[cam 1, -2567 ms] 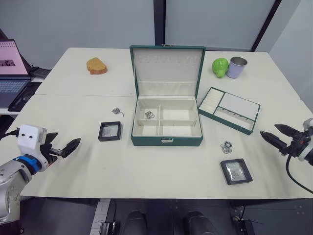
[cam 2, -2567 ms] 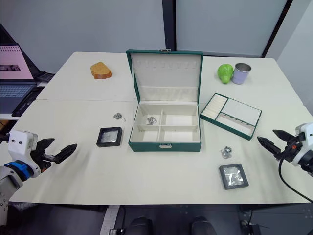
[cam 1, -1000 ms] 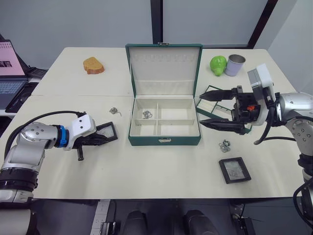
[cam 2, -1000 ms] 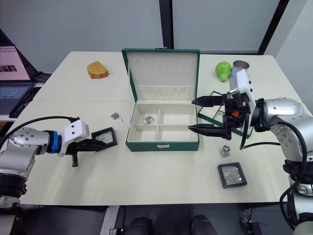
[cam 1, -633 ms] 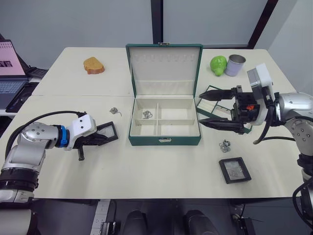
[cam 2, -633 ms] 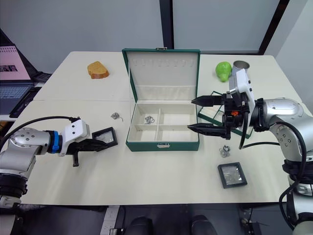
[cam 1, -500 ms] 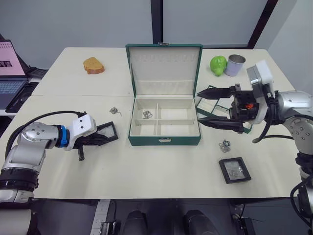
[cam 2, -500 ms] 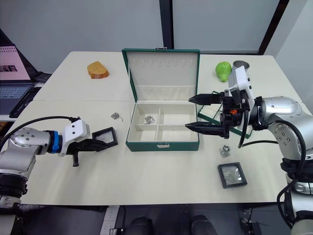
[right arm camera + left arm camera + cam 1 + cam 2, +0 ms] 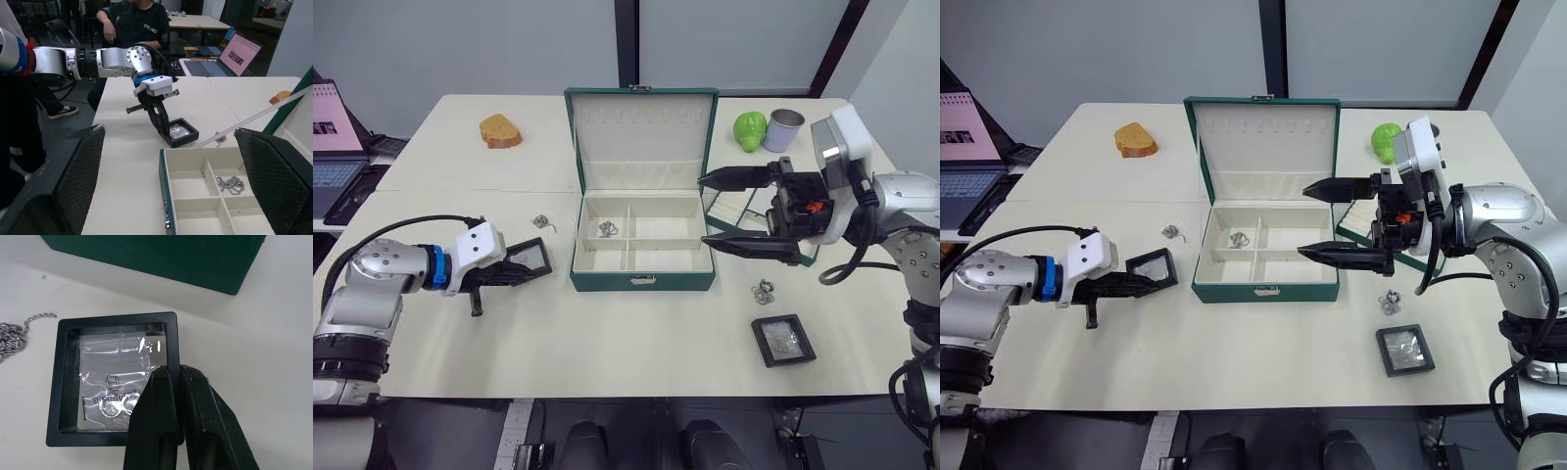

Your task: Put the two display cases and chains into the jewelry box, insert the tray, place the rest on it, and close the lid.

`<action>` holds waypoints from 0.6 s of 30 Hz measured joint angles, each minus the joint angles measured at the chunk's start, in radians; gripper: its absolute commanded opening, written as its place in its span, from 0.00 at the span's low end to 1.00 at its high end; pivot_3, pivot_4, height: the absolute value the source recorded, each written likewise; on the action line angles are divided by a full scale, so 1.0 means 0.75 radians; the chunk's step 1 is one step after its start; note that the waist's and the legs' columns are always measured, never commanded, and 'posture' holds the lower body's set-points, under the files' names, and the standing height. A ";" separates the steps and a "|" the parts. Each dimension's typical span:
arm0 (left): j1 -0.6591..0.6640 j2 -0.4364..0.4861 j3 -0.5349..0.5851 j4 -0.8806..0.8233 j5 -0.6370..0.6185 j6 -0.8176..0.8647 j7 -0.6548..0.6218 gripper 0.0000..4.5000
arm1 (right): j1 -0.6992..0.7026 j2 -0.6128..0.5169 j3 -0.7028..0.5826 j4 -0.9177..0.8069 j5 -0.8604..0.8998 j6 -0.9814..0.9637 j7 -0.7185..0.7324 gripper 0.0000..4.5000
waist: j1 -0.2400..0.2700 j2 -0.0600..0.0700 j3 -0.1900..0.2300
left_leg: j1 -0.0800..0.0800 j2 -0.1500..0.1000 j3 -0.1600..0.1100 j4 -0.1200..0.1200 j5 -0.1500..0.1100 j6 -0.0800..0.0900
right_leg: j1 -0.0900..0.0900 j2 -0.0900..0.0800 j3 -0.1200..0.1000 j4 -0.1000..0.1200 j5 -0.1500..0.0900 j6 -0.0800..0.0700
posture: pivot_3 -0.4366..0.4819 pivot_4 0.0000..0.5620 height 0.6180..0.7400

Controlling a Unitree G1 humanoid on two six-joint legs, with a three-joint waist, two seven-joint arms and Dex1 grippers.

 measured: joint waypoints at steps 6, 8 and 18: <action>0.008 0.000 0.000 -0.020 0.000 0.007 0.001 0.00 | -0.002 0.001 0.000 -0.007 0.000 0.000 -0.010 1.00 | -0.001 0.000 0.000 | 0.000 0.000 0.000 0.000 0.000 0.000 | 0.000 0.000 0.000 0.000 0.000 0.000 | 0.48 0.27 1.00; 0.019 0.003 0.002 -0.030 0.000 0.015 0.001 0.00 | -0.010 0.001 0.000 -0.007 0.000 0.000 -0.010 1.00 | -0.003 0.000 0.000 | 0.000 0.000 0.000 0.000 0.000 0.000 | 0.000 0.000 0.000 0.000 0.000 0.000 | 0.48 0.27 1.00; 0.057 0.155 0.095 -0.287 -0.099 0.212 -0.033 0.00 | -0.016 -0.007 -0.010 0.003 0.000 0.000 0.018 1.00 | -0.010 0.000 0.000 | 0.000 0.000 0.000 -0.002 0.000 0.000 | 0.000 0.000 0.000 0.000 0.000 0.000 | 0.48 0.27 1.00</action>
